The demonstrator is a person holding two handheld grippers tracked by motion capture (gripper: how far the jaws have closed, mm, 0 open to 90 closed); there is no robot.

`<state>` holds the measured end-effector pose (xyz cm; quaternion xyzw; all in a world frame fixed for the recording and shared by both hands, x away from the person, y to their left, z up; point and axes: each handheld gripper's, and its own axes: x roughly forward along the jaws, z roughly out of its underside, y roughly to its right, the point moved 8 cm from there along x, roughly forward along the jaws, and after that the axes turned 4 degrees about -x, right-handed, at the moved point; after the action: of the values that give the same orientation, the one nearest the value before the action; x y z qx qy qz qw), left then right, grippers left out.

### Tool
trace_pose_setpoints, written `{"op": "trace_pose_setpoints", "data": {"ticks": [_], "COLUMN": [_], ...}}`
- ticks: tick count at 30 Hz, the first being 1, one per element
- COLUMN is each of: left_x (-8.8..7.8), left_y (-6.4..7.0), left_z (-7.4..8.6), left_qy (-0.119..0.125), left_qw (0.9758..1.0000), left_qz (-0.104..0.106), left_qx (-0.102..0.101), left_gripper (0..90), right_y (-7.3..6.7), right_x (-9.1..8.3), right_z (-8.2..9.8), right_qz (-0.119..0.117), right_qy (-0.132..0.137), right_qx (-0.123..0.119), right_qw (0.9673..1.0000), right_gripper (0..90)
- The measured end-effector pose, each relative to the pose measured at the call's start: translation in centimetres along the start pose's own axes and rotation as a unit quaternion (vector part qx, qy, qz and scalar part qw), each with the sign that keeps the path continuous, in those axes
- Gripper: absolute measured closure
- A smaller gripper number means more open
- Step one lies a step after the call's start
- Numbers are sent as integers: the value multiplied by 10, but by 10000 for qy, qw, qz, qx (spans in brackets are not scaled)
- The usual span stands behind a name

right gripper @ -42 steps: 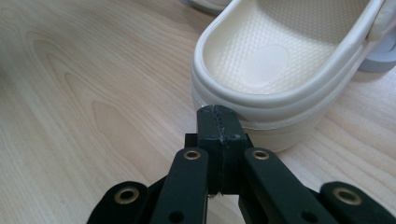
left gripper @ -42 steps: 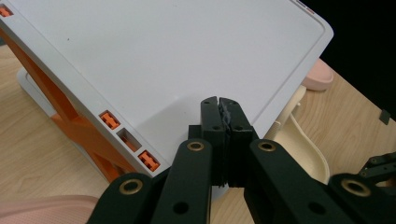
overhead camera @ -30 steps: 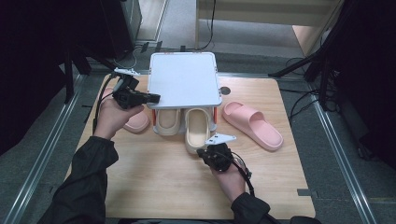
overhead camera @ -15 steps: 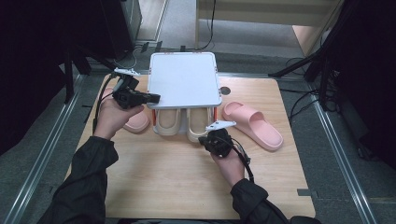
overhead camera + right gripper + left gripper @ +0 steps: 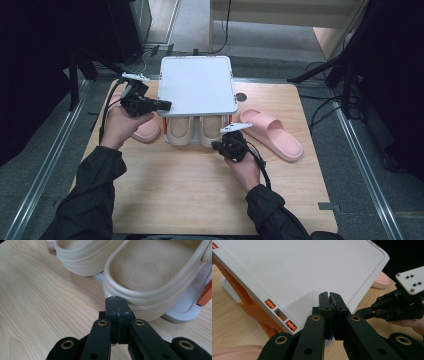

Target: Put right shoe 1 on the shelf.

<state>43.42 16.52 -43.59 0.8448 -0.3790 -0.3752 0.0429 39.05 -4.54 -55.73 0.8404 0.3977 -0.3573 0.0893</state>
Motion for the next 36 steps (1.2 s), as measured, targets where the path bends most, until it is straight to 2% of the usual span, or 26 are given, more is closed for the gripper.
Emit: {"op": "trace_pose_setpoints", "data": {"ticks": [3, 7, 9, 12, 16, 20, 25, 30, 36], "left_x": [-1, -2, -4, -9, -19, -28, -39, -49, -59], "left_y": [-1, -2, -1, 2, 4, 3, 0, -6, -16], "left_z": [0, -1, -1, -2, -2, 0, 5, 11, 23], "left_qy": [12, 24, -11, 43, 108, 156, 206, 311, 342], "left_qw": [10000, 9999, 9999, 9999, 9995, 9993, 9990, 9981, 9967], "left_qz": [-47, -28, -60, -30, 11, -100, -191, -302, -495], "left_qx": [-3, -124, -108, -163, -286, -310, -358, -449, -539], "left_gripper": [883, 864, 840, 790, 671, 600, 533, 486, 499], "right_y": [-1, -7, -11, -15, -20, -23, -27, -28, -24], "right_x": [-1, -13, -21, -32, -42, -49, -56, -62, -69], "right_z": [0, -4, -4, -1, 5, 12, 18, 19, 14], "right_qz": [-22, -101, -165, -274, -511, -595, -707, -705, -704], "right_qy": [-4, 163, 216, 223, 262, 294, 324, 315, 413], "right_qx": [58, -61, -123, -201, -228, -335, -515, -576, -567], "right_qw": [10000, 9998, 9996, 9992, 9981, 9972, 9956, 9953, 9950], "right_gripper": [887, 869, 852, 801, 701, 603, 536, 514, 515]}}
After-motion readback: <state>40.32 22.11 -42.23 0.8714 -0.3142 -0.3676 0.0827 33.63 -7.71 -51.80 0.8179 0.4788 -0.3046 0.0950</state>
